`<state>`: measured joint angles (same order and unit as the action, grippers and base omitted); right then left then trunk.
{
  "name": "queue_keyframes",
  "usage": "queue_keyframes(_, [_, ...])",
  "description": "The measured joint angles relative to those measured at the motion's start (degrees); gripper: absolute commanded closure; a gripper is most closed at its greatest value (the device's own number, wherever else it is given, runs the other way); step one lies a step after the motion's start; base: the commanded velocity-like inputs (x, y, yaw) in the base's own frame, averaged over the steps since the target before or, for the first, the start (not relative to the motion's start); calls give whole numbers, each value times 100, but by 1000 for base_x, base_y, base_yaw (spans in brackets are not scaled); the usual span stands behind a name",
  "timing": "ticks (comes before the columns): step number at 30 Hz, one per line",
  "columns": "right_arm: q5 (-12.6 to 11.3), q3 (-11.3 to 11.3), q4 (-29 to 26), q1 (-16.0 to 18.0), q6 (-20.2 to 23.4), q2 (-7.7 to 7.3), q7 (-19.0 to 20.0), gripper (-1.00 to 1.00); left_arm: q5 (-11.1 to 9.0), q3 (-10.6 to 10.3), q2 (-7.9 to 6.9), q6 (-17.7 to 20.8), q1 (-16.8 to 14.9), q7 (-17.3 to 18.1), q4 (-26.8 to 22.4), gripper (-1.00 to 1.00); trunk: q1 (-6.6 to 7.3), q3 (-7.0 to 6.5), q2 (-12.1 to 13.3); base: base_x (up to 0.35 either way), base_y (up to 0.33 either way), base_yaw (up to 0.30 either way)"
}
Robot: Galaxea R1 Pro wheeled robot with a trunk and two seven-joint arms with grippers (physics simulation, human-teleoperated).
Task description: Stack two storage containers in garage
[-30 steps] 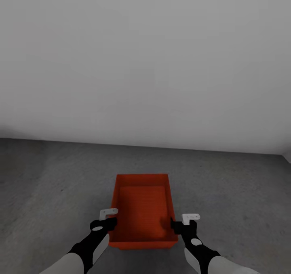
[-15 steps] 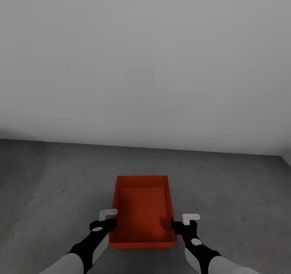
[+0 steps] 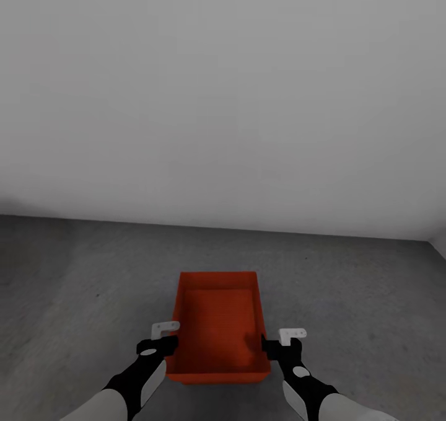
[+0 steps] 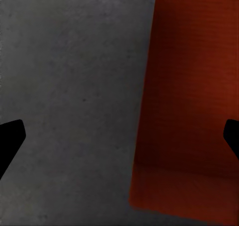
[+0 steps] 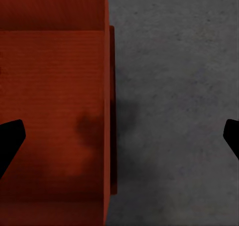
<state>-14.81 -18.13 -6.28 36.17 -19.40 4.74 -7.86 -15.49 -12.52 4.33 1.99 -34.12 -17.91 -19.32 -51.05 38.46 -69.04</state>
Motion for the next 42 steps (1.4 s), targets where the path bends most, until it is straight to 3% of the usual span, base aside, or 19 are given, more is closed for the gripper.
queue_keyframes(12, [0,0,-1,0,-1,0,0,-100,-159,-5,1,0,1,6,0,-100,264,-216,481,0,0,0])
queue_keyframes(42, [69,0,0,0,-34,0,53,-100,-185,-9,10,0,0,6,0,-100,923,-755,1686,0,0,0])
